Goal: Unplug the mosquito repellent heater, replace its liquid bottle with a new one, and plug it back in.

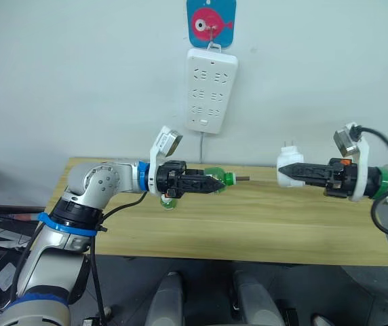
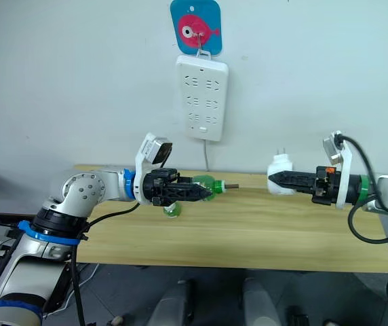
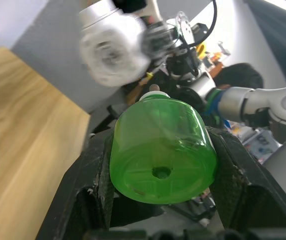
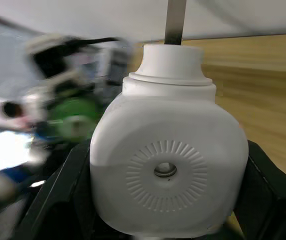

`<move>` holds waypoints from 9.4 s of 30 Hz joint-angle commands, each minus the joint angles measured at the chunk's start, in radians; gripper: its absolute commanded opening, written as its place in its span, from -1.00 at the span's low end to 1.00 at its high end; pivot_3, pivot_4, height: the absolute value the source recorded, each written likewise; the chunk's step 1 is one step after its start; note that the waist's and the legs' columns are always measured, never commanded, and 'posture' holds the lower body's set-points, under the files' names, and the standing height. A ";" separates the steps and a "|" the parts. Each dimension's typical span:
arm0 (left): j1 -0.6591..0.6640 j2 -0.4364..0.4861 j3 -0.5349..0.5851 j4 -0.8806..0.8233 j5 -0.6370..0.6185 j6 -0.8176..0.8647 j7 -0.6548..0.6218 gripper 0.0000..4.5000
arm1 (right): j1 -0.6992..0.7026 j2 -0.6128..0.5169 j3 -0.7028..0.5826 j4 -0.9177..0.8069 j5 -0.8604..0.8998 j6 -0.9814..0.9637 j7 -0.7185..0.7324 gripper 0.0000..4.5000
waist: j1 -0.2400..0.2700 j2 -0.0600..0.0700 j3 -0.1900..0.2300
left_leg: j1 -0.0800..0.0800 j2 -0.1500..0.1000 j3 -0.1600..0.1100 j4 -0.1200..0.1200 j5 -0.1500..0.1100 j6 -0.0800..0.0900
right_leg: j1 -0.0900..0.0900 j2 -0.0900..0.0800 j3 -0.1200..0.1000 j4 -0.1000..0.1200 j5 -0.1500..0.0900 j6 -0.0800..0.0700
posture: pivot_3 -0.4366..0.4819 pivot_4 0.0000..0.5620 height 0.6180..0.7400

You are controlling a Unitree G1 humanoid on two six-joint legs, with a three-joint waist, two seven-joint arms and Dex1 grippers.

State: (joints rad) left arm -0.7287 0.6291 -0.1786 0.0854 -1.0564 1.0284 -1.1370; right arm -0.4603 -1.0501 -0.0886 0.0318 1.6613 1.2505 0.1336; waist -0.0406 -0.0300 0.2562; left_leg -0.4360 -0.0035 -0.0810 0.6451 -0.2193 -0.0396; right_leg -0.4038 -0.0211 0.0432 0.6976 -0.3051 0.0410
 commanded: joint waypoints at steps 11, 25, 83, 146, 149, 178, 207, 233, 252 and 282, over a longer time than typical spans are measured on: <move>0.027 -0.052 0.081 -0.079 0.066 0.018 0.011 -0.01 | 0.080 0.020 0.268 0.228 -0.952 -0.258 0.244 0.39 | 0.008 0.001 0.001 | 0.000 0.000 0.002 0.000 0.000 0.000 | -0.001 -0.001 0.002 0.000 0.000 0.000 | 0.07 -0.04 1.00; 0.036 -0.059 0.084 -0.093 0.099 0.019 -0.003 -0.01 | -0.008 0.147 0.208 0.465 -1.202 -0.252 0.404 0.39 | 0.010 0.001 0.002 | 0.001 -0.001 0.002 0.000 0.000 0.000 | 0.000 -0.001 0.002 0.000 0.000 0.000 | 0.08 0.00 1.00; 0.220 -0.501 -0.022 -0.132 0.749 -0.888 0.375 -0.01 | 0.103 0.757 -0.121 -0.521 0.280 -0.486 -0.749 0.99 | 0.001 0.005 0.004 | 0.000 -0.001 0.000 -0.001 0.000 0.000 | 0.000 -0.001 0.000 0.000 0.000 0.000 | -0.01 -0.12 1.00; 0.191 -0.309 -0.128 -0.181 0.799 -0.739 0.184 1.00 | 0.250 0.652 0.173 0.281 -1.515 -1.259 -0.130 -0.64 | 0.011 0.005 0.004 | 0.002 -0.001 0.001 -0.002 0.000 -0.001 | 0.000 -0.002 0.001 0.000 0.000 0.000 | 0.03 -0.09 1.00; 0.199 -0.309 -0.128 -0.190 0.793 -0.734 0.185 1.00 | 0.273 0.673 0.150 0.264 -1.517 -1.246 -0.105 -0.64 | 0.011 0.005 0.004 | 0.002 -0.001 0.001 -0.002 0.000 -0.001 | 0.000 -0.002 0.001 0.000 0.000 0.000 | 0.03 -0.10 1.00; 0.921 -0.361 0.164 -0.486 0.990 -0.909 0.765 1.00 | 0.123 0.390 0.153 -0.481 -1.134 -0.650 0.617 0.97 | 0.016 0.005 0.004 | 0.003 -0.001 -0.004 -0.001 0.000 0.000 | 0.003 -0.005 0.001 -0.001 0.000 0.000 | 0.13 0.01 1.00; 0.485 -0.510 0.165 0.612 1.079 -1.541 0.929 1.00 | 0.026 0.353 0.139 -0.670 -0.942 -0.353 0.660 0.97 | 0.031 -0.004 0.063 | 0.003 -0.002 -0.006 -0.001 0.000 0.000 | 0.004 -0.009 -0.002 -0.002 0.000 0.000 | -0.02 0.34 1.00; 0.315 -0.386 -0.005 0.191 0.894 -1.153 0.406 0.01 | 0.129 0.385 0.146 -0.608 -1.044 -0.441 0.548 1.00 | 0.016 -0.005 0.068 | 0.002 -0.003 -0.007 -0.001 0.000 -0.001 | 0.004 -0.005 -0.003 -0.002 0.000 0.001 | 0.07 0.14 1.00; 0.007 -0.283 -0.082 0.217 0.799 -1.013 -0.133 0.01 | 0.166 0.617 0.176 -0.672 -1.142 -0.524 0.346 1.00 | 0.007 -0.003 0.067 | 0.000 -0.001 -0.006 -0.002 0.004 -0.008 | -0.001 -0.003 -0.002 0.000 0.000 0.001 | -0.09 -0.07 1.00; 0.073 -0.226 -0.147 0.061 0.758 -0.989 -0.361 0.01 | -0.267 0.438 0.318 -0.122 -1.147 -0.813 1.266 -0.37 | 0.010 -0.003 0.067 | 0.000 -0.001 -0.004 0.000 0.004 -0.007 | -0.001 -0.003 -0.003 0.001 0.001 0.001 | 0.05 -0.04 1.00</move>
State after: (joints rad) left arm -0.6474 0.4154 -0.2981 0.1677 -0.2957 0.0430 -1.4775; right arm -0.6936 -0.6068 0.2649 -0.0906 0.5012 0.4672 1.3795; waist -0.0309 -0.0332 0.3232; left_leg -0.4358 -0.0049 -0.0859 0.6450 -0.2150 -0.0474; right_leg -0.4044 -0.0241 0.0402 0.6986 -0.3045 0.0416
